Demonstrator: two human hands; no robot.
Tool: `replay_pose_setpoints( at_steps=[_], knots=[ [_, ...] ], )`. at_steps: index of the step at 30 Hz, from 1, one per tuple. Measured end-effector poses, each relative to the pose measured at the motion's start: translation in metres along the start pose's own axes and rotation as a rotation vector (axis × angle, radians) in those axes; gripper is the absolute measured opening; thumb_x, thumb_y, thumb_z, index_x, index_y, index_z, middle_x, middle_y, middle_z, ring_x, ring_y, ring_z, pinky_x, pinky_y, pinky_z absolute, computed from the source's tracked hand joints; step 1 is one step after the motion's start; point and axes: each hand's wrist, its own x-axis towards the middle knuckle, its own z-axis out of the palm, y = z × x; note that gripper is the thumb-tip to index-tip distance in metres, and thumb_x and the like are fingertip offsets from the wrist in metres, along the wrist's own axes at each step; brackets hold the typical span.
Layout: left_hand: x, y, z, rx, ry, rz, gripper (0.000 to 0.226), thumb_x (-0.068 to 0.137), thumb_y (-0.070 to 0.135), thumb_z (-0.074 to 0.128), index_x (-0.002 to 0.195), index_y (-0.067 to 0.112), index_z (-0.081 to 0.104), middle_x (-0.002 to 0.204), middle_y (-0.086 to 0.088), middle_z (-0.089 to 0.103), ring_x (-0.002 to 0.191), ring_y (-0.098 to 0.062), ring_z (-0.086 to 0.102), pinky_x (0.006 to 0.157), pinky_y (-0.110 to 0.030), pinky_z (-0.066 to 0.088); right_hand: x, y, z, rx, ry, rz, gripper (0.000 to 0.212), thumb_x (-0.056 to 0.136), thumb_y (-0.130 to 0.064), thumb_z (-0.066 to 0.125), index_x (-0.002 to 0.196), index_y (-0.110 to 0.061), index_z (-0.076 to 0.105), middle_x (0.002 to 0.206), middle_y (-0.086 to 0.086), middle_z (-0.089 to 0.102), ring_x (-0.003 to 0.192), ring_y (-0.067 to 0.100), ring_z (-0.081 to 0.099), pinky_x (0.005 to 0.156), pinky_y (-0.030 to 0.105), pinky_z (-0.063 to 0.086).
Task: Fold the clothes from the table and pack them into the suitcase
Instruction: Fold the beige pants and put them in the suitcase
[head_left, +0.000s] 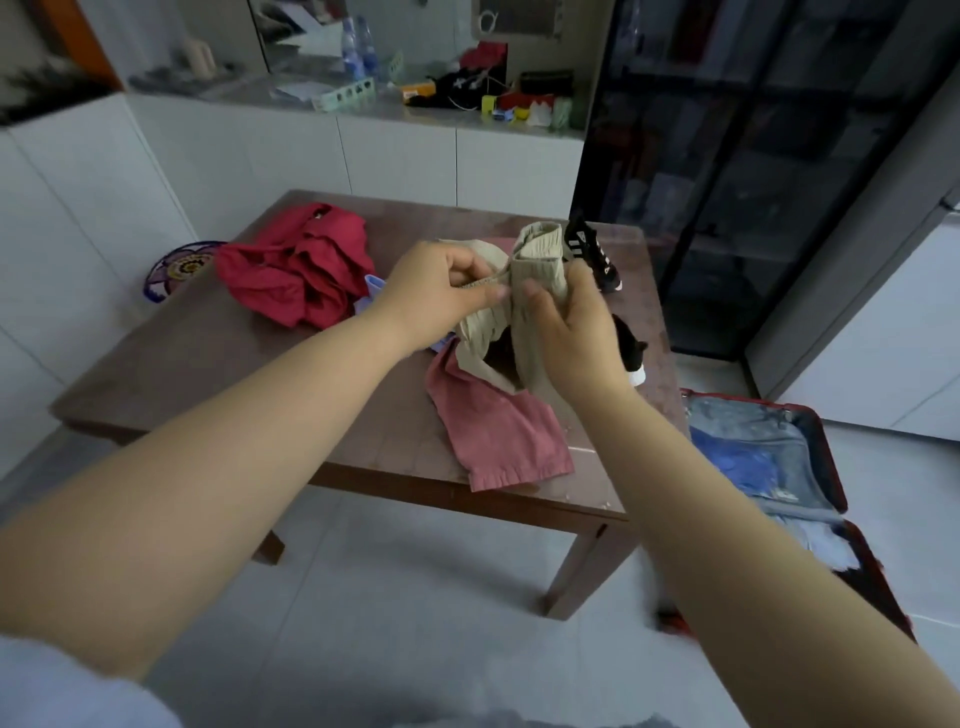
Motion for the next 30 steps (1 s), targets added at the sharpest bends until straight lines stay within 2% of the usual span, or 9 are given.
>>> replay_pose_setpoints(
  at_steps=[3, 8, 11, 14, 18, 20, 24, 27, 30],
  knots=[
    [-0.019, -0.005, -0.016, -0.037, 0.002, -0.030, 0.005, 0.083, 0.017, 0.070, 0.079, 0.014, 0.069, 0.072, 0.005, 0.068, 0.063, 0.003, 0.062, 0.064, -0.013, 0.047, -0.021, -0.002, 0.025, -0.019, -0.055, -0.005, 0.031, 0.089, -0.032, 0.062, 0.102, -0.012, 0.042, 0.081, -0.010, 0.053, 0.078, 0.013, 0.055, 0.075, 0.042, 0.051],
    [-0.054, -0.003, -0.066, -0.071, -0.057, -0.043, 0.008, 0.086, 0.014, 0.066, 0.091, 0.010, 0.071, 0.075, 0.006, 0.071, 0.069, 0.000, 0.065, 0.065, -0.012, 0.046, -0.048, -0.022, 0.070, 0.053, -0.187, -0.121, 0.090, 0.068, -0.023, 0.084, 0.138, -0.012, 0.029, 0.132, -0.003, 0.048, 0.123, 0.006, 0.046, 0.101, 0.017, 0.039],
    [-0.074, 0.000, -0.097, -0.067, -0.267, -0.055, 0.012, 0.089, 0.017, 0.062, 0.098, 0.018, 0.070, 0.090, 0.003, 0.074, 0.085, -0.003, 0.068, 0.072, -0.012, 0.050, -0.063, -0.038, 0.095, 0.074, -0.114, -0.116, 0.064, 0.074, -0.017, 0.078, 0.126, -0.024, 0.042, 0.107, -0.022, 0.057, 0.100, -0.014, 0.053, 0.084, 0.008, 0.044],
    [-0.088, -0.007, -0.125, 0.043, -0.489, -0.086, 0.020, 0.089, 0.025, 0.059, 0.106, 0.022, 0.068, 0.109, 0.007, 0.070, 0.105, -0.001, 0.062, 0.093, -0.015, 0.045, -0.077, -0.043, 0.110, 0.066, -0.036, -0.071, 0.039, 0.081, -0.013, 0.069, 0.117, -0.020, 0.055, 0.092, -0.019, 0.062, 0.086, -0.009, 0.058, 0.078, 0.017, 0.049],
    [-0.092, -0.046, -0.138, 0.262, -0.233, -0.014, 0.009, 0.089, 0.014, 0.061, 0.086, 0.021, 0.065, 0.091, 0.003, 0.068, 0.083, -0.002, 0.063, 0.082, -0.022, 0.046, -0.097, -0.048, 0.102, 0.018, -0.223, -0.070, 0.022, 0.083, -0.001, 0.061, 0.086, -0.023, 0.059, 0.074, -0.008, 0.061, 0.064, 0.002, 0.055, 0.063, 0.027, 0.046],
    [-0.093, -0.070, -0.137, 0.205, -0.141, -0.078, 0.025, 0.086, -0.006, 0.055, 0.094, 0.018, 0.056, 0.088, 0.001, 0.059, 0.081, -0.010, 0.058, 0.072, -0.023, 0.043, -0.109, -0.054, 0.086, 0.054, -0.300, -0.049, 0.014, 0.086, -0.002, 0.061, 0.087, -0.015, 0.061, 0.080, 0.005, 0.065, 0.072, 0.016, 0.062, 0.066, 0.034, 0.053],
    [-0.100, -0.089, -0.112, 0.379, -0.444, -0.013, 0.081, 0.073, -0.018, 0.063, 0.142, 0.009, 0.029, 0.136, -0.006, 0.041, 0.120, -0.015, 0.042, 0.076, -0.004, 0.036, -0.123, -0.062, 0.045, 0.177, -0.241, 0.018, 0.013, 0.086, -0.007, 0.063, 0.097, -0.013, 0.064, 0.097, 0.007, 0.069, 0.094, 0.020, 0.067, 0.085, 0.036, 0.056],
    [-0.101, -0.075, -0.076, 0.416, -0.557, 0.089, 0.081, 0.075, -0.011, 0.069, 0.143, 0.008, 0.027, 0.138, 0.008, 0.025, 0.119, -0.007, 0.033, 0.075, 0.009, 0.022, -0.128, -0.065, 0.015, 0.226, -0.138, 0.034, 0.016, 0.083, -0.011, 0.063, 0.099, -0.009, 0.065, 0.094, 0.003, 0.071, 0.092, 0.020, 0.068, 0.082, 0.036, 0.056],
    [-0.094, -0.073, -0.039, 0.336, -0.577, 0.165, 0.073, 0.070, 0.002, 0.079, 0.135, 0.007, 0.045, 0.139, -0.004, 0.045, 0.125, -0.015, 0.044, 0.098, -0.020, 0.041, -0.134, -0.069, -0.018, 0.276, -0.053, 0.032, 0.014, 0.089, -0.001, 0.057, 0.095, -0.012, 0.064, 0.085, -0.004, 0.072, 0.085, 0.015, 0.069, 0.072, 0.029, 0.055]
  ],
)
